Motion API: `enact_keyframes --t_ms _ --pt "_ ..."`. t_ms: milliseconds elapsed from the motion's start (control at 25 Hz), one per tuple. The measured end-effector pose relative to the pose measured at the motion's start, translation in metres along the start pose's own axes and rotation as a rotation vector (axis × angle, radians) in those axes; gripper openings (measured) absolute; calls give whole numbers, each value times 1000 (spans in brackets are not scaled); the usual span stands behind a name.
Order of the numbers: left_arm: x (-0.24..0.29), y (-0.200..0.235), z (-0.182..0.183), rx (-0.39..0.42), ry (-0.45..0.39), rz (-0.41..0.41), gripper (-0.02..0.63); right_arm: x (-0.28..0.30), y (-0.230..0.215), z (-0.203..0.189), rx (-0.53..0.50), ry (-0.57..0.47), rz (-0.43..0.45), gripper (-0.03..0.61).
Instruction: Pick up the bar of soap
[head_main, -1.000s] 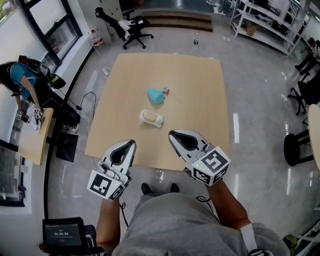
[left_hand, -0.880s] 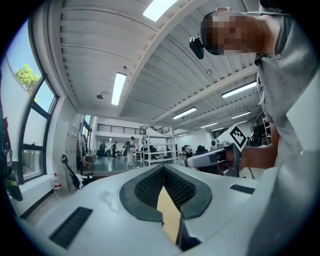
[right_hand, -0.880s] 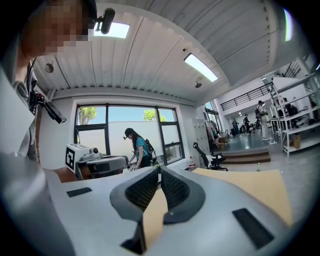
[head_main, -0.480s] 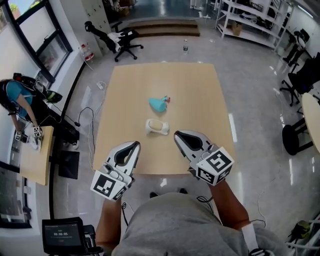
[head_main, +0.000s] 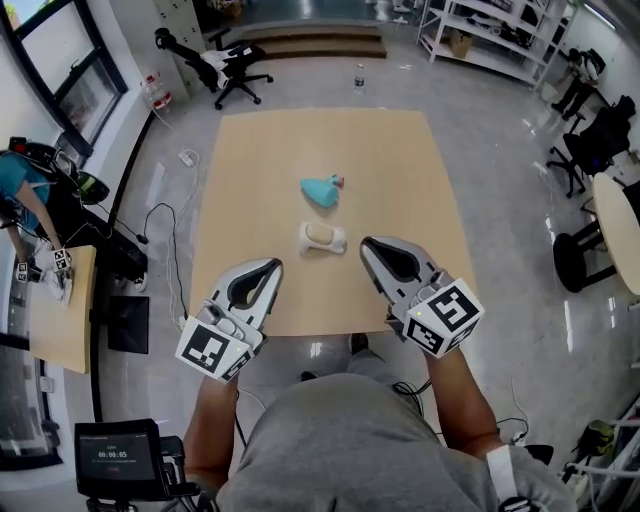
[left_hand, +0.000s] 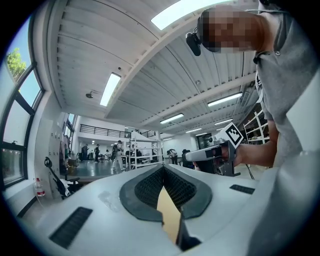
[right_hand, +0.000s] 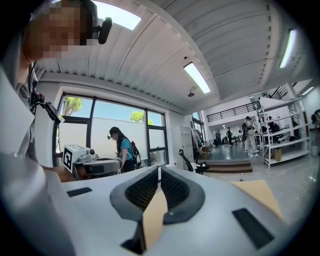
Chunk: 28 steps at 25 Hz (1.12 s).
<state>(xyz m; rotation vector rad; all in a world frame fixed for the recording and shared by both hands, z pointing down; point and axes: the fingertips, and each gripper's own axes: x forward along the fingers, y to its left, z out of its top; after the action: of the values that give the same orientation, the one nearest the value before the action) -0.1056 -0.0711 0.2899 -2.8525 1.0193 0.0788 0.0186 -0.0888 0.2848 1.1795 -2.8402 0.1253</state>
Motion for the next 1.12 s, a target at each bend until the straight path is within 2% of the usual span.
enact_keyframes --t_ms 160,320,600,840,1120 --pt "5 27 -17 5 -1 -2 6 32 -6 -15 0 12 7 8" --pt "34 55 -32 -9 25 15 5 62 -36 -22 9 41 30 8" --pt "71 77 -51 -24 81 7 5 87 -69 -34 32 94 67 8" --pt "124 106 -107 -47 168 -36 6 132 -113 -72 56 170 109 9" --pt "163 124 -179 -7 336 -137 6 185 -132 -125 63 283 227 14"
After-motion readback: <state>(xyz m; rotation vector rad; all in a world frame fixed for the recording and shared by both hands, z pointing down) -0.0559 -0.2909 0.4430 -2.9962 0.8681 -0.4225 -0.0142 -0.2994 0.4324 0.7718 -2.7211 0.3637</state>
